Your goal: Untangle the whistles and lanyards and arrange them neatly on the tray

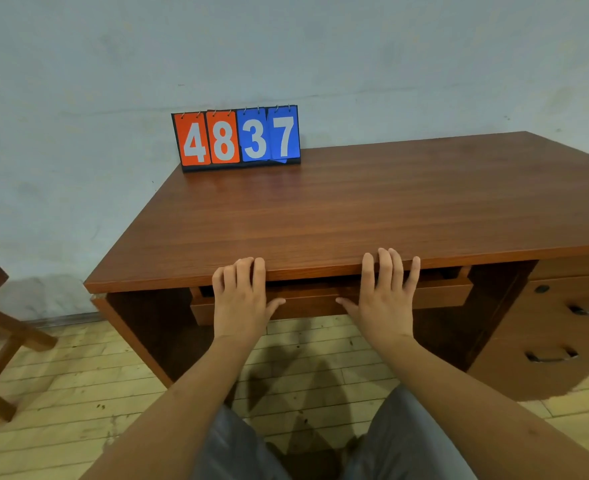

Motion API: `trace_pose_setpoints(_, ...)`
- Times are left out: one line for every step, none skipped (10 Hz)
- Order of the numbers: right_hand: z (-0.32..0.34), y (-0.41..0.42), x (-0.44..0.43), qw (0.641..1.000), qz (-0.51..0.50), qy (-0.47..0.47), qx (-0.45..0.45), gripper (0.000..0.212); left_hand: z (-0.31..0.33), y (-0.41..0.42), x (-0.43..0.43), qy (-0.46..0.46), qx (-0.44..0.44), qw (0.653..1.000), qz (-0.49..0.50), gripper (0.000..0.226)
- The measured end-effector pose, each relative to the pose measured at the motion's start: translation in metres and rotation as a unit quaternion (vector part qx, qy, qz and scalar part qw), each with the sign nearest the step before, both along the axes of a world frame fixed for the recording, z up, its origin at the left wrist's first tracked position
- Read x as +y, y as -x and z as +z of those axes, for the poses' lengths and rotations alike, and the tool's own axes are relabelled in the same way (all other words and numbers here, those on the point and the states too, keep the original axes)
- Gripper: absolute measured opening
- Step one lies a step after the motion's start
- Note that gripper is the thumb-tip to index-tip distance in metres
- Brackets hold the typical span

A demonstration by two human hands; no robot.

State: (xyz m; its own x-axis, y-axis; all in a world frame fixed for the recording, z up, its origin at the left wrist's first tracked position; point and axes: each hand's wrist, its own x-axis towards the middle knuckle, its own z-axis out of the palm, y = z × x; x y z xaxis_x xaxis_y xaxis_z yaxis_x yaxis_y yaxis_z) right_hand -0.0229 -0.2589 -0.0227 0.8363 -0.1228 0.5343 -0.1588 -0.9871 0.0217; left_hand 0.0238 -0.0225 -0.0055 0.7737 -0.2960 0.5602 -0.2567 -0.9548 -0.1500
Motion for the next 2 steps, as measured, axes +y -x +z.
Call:
trace_pose_setpoints(0.008,0.009,-0.001,1.000,0.021,0.005,-0.003,0.082,0.005,0.004,0.003,0.000,-0.008,0.999,-0.035,0.077)
trace_pose_setpoints(0.042,0.006,-0.008,0.998,0.041,-0.024,0.031,0.066,0.033,-0.008,0.008,0.025,0.045,0.996,-0.077,0.063)
